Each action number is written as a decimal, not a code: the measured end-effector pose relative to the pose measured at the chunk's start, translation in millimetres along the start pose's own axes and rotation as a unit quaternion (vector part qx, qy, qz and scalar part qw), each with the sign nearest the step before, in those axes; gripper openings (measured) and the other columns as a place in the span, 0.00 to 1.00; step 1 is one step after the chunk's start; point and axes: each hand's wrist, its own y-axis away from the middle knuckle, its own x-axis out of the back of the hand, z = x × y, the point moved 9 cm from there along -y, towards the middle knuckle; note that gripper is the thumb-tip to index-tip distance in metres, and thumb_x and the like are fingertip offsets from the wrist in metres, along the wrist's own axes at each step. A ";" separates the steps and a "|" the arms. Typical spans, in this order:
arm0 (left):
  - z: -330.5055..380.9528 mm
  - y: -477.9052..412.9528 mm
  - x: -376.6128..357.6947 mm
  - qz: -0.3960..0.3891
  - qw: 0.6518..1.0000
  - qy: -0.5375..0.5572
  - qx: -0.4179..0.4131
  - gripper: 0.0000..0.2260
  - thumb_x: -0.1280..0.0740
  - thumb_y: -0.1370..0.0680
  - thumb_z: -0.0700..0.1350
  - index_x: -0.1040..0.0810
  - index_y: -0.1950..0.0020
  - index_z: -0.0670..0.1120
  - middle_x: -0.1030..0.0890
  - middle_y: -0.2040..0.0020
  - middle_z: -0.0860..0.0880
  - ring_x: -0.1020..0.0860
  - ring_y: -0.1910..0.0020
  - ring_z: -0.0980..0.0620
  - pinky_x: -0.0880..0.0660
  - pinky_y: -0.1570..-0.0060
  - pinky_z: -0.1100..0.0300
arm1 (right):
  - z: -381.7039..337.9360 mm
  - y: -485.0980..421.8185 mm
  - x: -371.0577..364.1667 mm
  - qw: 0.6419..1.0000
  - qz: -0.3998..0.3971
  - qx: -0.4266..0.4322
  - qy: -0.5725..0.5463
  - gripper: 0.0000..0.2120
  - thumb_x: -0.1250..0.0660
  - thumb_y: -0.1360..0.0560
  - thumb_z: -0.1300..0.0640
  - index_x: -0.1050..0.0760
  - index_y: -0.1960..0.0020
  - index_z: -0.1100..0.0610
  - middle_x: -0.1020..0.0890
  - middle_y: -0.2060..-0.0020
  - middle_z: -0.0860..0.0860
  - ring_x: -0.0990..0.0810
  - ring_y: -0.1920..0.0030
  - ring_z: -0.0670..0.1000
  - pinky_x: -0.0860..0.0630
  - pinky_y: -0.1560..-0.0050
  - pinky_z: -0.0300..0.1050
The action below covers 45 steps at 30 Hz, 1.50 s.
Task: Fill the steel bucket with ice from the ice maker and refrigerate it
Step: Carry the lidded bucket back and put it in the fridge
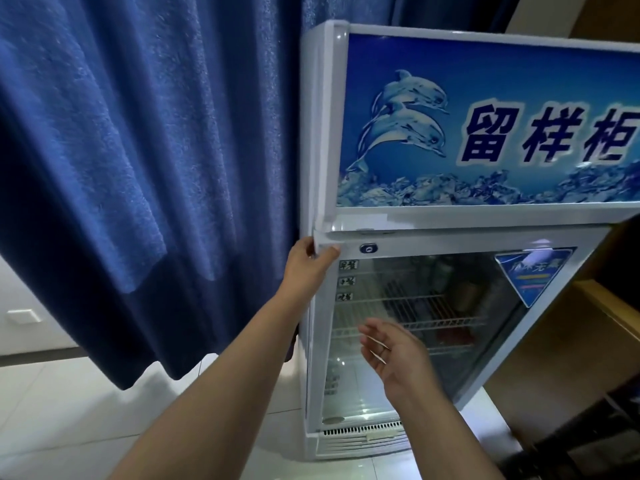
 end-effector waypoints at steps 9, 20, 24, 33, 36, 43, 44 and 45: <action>-13.5 -4.9 7.3 0.038 0.999 -0.003 0.008 0.10 0.36 0.21 0.49 0.28 0.42 0.47 0.22 0.48 0.53 0.24 0.53 0.61 0.29 0.58 0.69 | -7.7 2.7 10.6 1.000 0.006 0.014 -0.004 0.05 0.36 0.24 0.65 0.21 0.53 0.62 0.15 0.66 0.54 0.18 0.66 0.50 0.22 0.64 0.41; -15.4 39.2 11.7 0.004 1.000 -0.013 0.017 0.06 0.35 0.23 0.52 0.25 0.49 0.52 0.21 0.50 0.53 0.22 0.51 0.55 0.26 0.49 0.60 | -9.7 35.7 13.2 0.998 0.036 0.049 -0.001 0.03 0.34 0.26 0.64 0.21 0.55 0.60 0.15 0.66 0.53 0.18 0.69 0.47 0.21 0.67 0.40; -13.3 74.8 11.6 -0.023 0.999 0.036 0.019 0.09 0.32 0.26 0.53 0.23 0.52 0.49 0.20 0.58 0.54 0.23 0.62 0.60 0.28 0.58 0.63 | -4.2 58.8 11.2 0.996 0.050 0.066 -0.017 0.04 0.34 0.25 0.64 0.21 0.54 0.60 0.15 0.64 0.54 0.18 0.69 0.48 0.21 0.68 0.39; 7.8 139.5 -0.1 -0.062 0.991 -0.118 -0.001 0.19 0.34 0.29 0.62 0.25 0.64 0.46 0.20 0.67 0.52 0.23 0.66 0.50 0.25 0.61 0.53 | 11.7 131.0 45.7 0.985 0.120 0.104 -0.066 0.06 0.36 0.25 0.68 0.21 0.56 0.61 0.16 0.68 0.54 0.19 0.72 0.47 0.21 0.71 0.37; 13.7 169.4 -17.6 -0.105 0.983 -0.152 0.003 0.21 0.33 0.32 0.65 0.23 0.61 0.46 0.18 0.65 0.50 0.20 0.62 0.48 0.22 0.57 0.49 | 14.3 155.4 68.7 0.978 0.159 0.118 -0.059 0.08 0.37 0.24 0.66 0.21 0.57 0.59 0.16 0.66 0.53 0.19 0.68 0.48 0.21 0.68 0.38; 32.0 234.1 -83.5 -0.204 0.971 -0.109 -0.061 0.20 0.28 0.30 0.55 0.28 0.41 0.55 0.24 0.47 0.55 0.24 0.48 0.54 0.24 0.49 0.53 | 0.1 203.1 128.9 0.955 0.231 0.164 -0.084 0.09 0.39 0.24 0.67 0.22 0.57 0.58 0.17 0.64 0.53 0.19 0.65 0.49 0.23 0.64 0.38; 36.3 245.2 -97.7 -0.231 0.965 -0.094 -0.080 0.21 0.28 0.29 0.52 0.28 0.37 0.55 0.24 0.43 0.55 0.25 0.45 0.55 0.25 0.45 0.55 | -3.2 211.5 140.1 0.950 0.245 0.177 -0.082 0.10 0.39 0.24 0.67 0.22 0.57 0.58 0.17 0.64 0.53 0.20 0.64 0.50 0.24 0.63 0.39; 39.2 253.7 -107.9 -0.252 0.958 -0.090 -0.100 0.21 0.29 0.27 0.49 0.27 0.35 0.55 0.25 0.40 0.56 0.26 0.42 0.56 0.27 0.42 0.57 | -5.5 216.4 146.7 0.946 0.255 0.185 -0.076 0.10 0.39 0.24 0.67 0.21 0.58 0.57 0.17 0.62 0.53 0.20 0.63 0.50 0.25 0.62 0.40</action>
